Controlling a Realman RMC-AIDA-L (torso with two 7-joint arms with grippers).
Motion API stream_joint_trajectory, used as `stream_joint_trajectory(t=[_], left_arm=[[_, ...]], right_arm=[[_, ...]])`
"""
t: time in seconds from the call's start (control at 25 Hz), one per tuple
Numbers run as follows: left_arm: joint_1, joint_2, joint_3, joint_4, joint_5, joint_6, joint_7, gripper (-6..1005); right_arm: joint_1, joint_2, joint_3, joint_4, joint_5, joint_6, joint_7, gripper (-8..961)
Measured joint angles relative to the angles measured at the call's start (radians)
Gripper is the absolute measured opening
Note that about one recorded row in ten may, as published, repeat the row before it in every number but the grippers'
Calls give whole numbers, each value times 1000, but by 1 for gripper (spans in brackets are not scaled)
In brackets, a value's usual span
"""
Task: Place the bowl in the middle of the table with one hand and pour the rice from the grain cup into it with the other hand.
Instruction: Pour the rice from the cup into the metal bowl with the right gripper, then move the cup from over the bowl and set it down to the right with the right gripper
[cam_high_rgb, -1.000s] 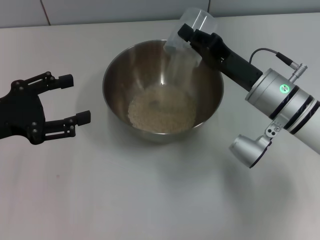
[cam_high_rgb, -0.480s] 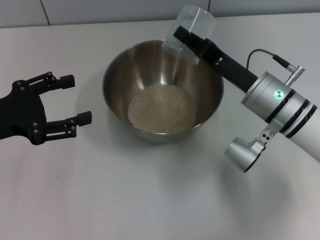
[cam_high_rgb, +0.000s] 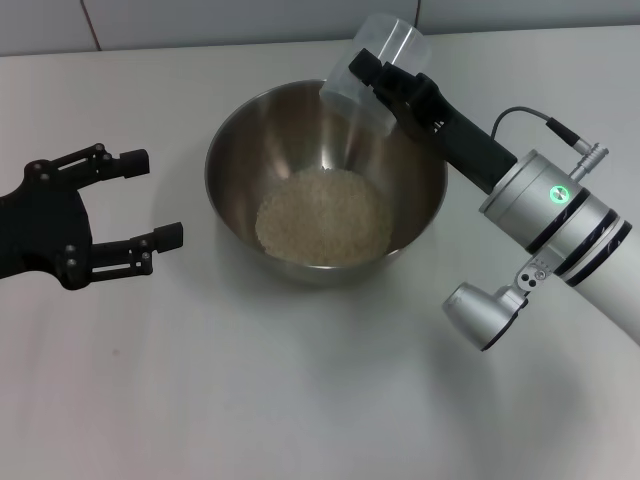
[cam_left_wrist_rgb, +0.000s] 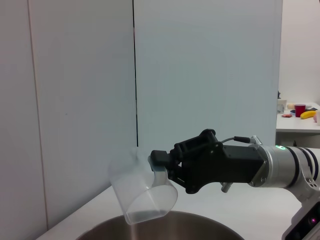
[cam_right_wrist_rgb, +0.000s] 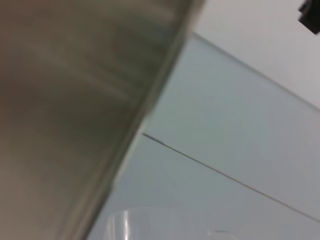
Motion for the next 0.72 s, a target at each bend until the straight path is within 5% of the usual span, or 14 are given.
stream_joint_trajectory(t=[0.32, 0.72], left_arm=[[0, 2, -2, 0, 0, 0, 0, 859], [0, 4, -2, 4, 0, 0, 0, 859]], right_arm=[[-53, 0, 196, 140, 2, 24, 185, 3], [-115, -7, 335, 180, 1, 21, 740, 3]])
